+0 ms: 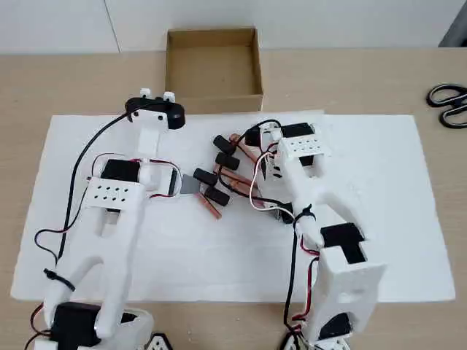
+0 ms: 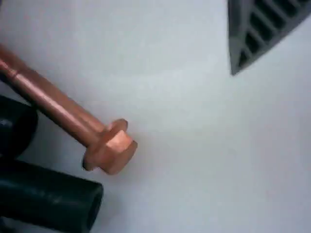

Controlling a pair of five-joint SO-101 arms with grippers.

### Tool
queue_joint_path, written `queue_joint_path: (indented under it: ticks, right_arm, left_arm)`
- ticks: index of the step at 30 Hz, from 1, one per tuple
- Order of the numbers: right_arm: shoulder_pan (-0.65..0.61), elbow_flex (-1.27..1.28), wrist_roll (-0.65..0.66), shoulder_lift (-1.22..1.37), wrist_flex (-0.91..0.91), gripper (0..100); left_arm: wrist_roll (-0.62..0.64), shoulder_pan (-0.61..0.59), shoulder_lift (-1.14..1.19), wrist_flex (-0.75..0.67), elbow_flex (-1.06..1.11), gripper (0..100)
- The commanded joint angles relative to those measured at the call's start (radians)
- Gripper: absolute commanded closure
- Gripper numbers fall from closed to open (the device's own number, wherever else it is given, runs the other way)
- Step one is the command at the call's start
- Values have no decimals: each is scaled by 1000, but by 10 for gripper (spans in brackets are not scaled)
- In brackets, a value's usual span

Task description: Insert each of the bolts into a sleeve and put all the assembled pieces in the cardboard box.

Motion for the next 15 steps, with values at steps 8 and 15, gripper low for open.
queue_joint_path:
  ticks: [8, 15]
  right_arm:
    - [-19, -21, 3, -228, 142, 822]
    - [-36, 57, 5, -231, 54, 820]
  left_arm:
    - [-9, 8, -5, -17, -28, 686]
    - [-9, 8, -5, -18, -28, 686]
